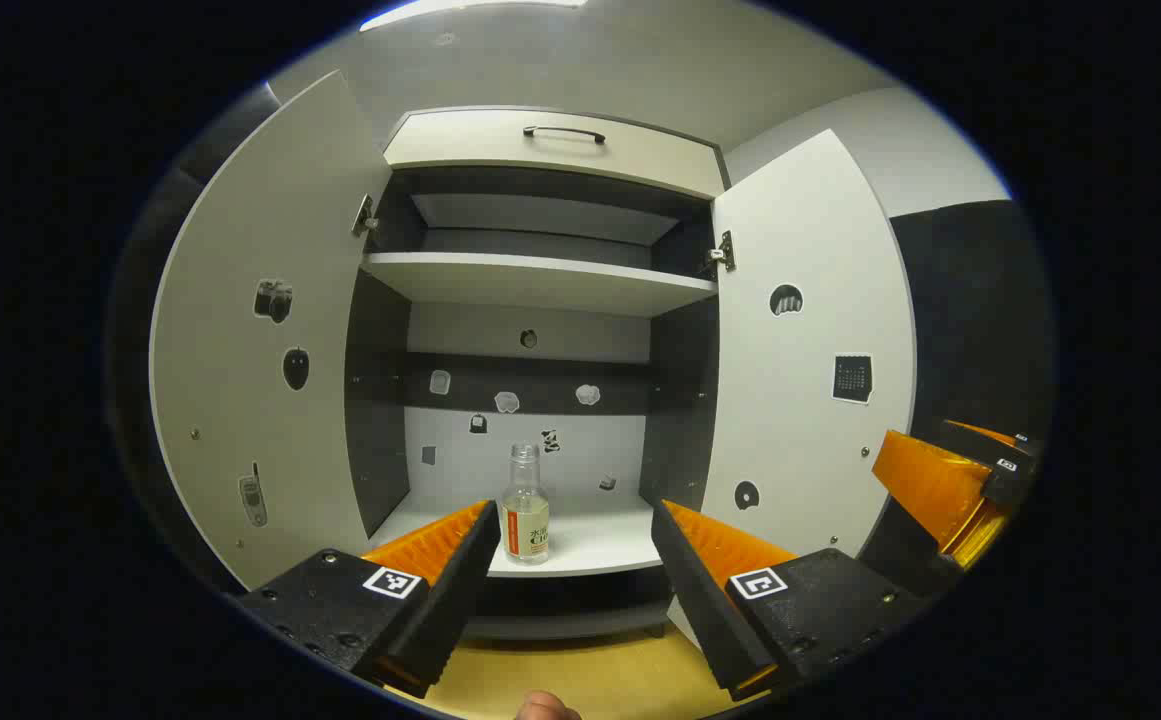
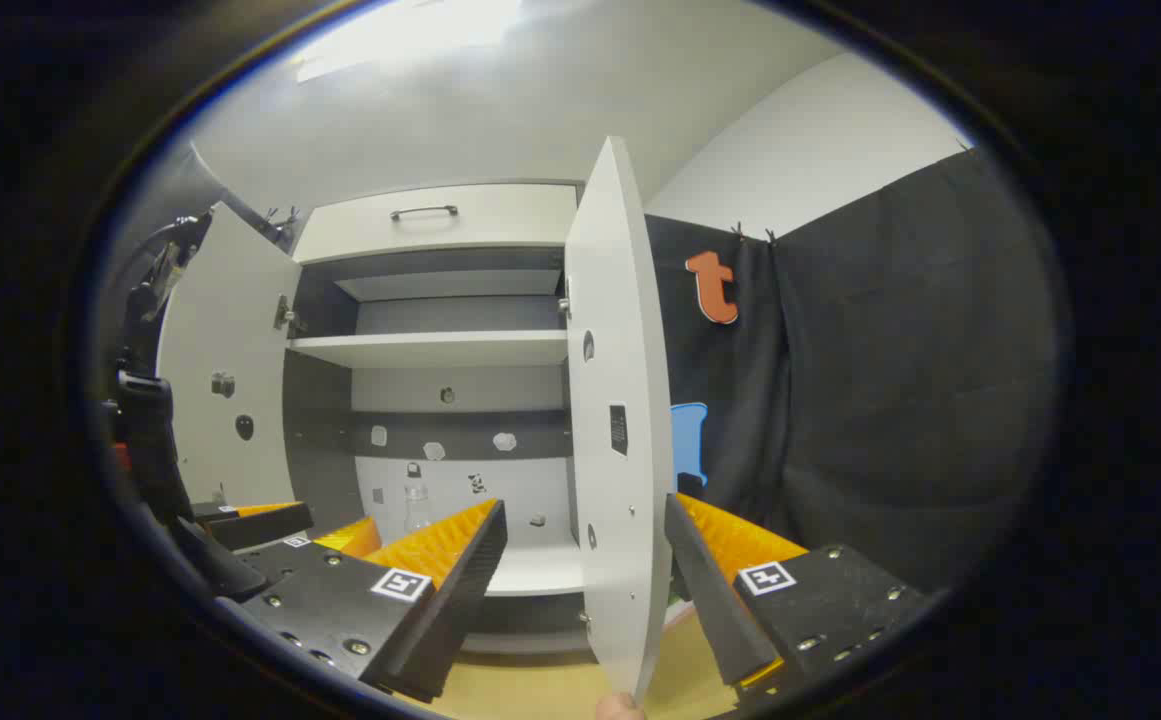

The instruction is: Grasp the bottle in the cabinet with the left hand and place it on the coaster, then close the right door with the right hand and the left door with the left hand.

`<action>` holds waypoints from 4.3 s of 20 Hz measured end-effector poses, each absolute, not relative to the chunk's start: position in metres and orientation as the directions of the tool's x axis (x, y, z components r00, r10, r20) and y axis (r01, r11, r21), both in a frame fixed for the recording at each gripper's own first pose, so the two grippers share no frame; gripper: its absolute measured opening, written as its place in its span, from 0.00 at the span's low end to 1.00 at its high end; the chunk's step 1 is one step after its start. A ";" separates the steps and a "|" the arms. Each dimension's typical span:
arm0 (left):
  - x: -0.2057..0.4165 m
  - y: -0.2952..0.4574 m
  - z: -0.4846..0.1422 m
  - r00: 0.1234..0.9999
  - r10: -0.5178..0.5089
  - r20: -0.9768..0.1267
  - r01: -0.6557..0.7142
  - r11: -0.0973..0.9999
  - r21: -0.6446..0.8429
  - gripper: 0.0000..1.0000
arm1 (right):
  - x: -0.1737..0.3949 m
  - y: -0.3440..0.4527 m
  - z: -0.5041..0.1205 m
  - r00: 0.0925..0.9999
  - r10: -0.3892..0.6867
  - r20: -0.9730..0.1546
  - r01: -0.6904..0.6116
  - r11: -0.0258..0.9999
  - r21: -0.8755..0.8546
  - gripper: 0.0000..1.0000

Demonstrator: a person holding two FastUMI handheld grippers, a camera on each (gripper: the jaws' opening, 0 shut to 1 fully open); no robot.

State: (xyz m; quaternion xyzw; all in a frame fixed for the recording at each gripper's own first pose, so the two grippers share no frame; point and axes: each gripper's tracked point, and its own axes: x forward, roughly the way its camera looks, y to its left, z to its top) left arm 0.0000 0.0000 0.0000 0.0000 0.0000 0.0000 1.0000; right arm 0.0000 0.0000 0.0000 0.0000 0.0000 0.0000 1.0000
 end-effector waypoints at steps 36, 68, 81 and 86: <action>0.010 0.037 0.012 0.996 0.081 0.033 -0.081 0.996 0.021 0.96 | -0.012 0.008 -0.003 1.000 -0.002 -0.003 0.002 1.000 -0.012 0.93; 0.261 0.087 -0.091 0.976 0.098 -0.196 -0.096 0.995 0.018 0.97 | 0.007 -0.010 -0.003 0.993 -0.108 0.037 0.110 0.993 -0.054 0.93; 0.252 0.063 -0.086 0.983 0.019 -0.181 -0.014 0.999 0.029 0.43 | -0.007 -0.025 -0.001 0.990 -0.137 0.038 0.139 0.989 -0.053 0.96; 0.208 0.032 -0.079 0.976 -0.119 -0.182 0.117 0.993 -0.023 0.43 | -0.020 -0.025 0.000 0.990 -0.134 0.042 0.136 0.989 -0.050 0.94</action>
